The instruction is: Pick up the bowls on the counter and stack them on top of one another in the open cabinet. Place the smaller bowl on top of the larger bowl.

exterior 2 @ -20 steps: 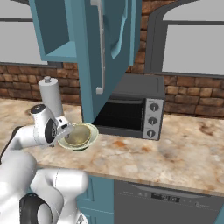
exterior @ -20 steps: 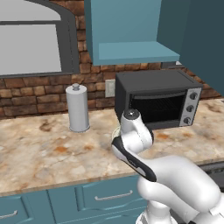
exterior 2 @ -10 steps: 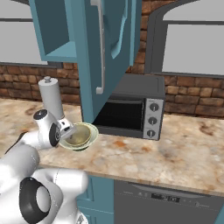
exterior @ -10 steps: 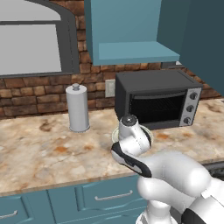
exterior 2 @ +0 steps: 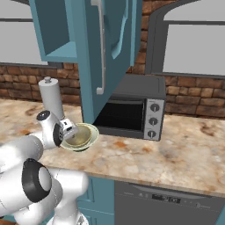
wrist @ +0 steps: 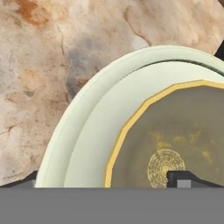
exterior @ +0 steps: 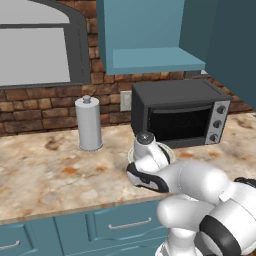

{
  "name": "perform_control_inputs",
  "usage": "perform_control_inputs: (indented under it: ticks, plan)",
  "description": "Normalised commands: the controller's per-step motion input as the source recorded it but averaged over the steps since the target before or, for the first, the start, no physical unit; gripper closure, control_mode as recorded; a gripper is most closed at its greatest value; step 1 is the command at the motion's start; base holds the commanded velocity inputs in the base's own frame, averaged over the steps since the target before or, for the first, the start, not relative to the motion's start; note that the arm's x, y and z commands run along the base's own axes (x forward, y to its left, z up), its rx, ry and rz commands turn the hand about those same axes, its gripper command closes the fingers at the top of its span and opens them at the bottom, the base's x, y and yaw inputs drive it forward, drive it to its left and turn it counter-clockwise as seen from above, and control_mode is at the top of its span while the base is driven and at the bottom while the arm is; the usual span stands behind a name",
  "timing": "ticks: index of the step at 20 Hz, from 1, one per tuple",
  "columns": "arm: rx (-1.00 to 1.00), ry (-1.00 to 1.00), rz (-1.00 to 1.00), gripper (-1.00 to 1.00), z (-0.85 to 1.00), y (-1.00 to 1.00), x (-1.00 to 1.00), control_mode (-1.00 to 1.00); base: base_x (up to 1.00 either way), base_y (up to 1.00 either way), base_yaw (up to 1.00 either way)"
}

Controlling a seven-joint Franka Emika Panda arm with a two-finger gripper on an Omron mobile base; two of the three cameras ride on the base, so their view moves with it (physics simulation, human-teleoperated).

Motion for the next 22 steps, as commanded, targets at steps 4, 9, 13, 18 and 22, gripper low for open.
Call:
perform_control_inputs:
  ticks: [4, 9, 13, 18, 22]
  plan:
    - [0.0, -0.04, 0.0, -1.0, -0.28, 0.04, 0.15, -1.0, 0.0, 0.0, 0.0]
    - [0.0, -0.01, 0.0, 1.0, -0.19, 0.02, 0.11, -1.0, 0.0, 0.0, 0.0]
    - [0.0, 0.0, 0.0, 1.0, -0.04, 0.0, 0.02, -1.0, 0.0, 0.0, 0.0]
    - [0.0, 0.0, 0.0, 1.0, 0.06, 0.0, -0.03, -1.0, 0.0, 0.0, 0.0]
    - [-0.01, -0.05, 0.0, 1.0, 0.37, 0.0, -0.18, -1.0, 0.0, 0.0, 0.0]
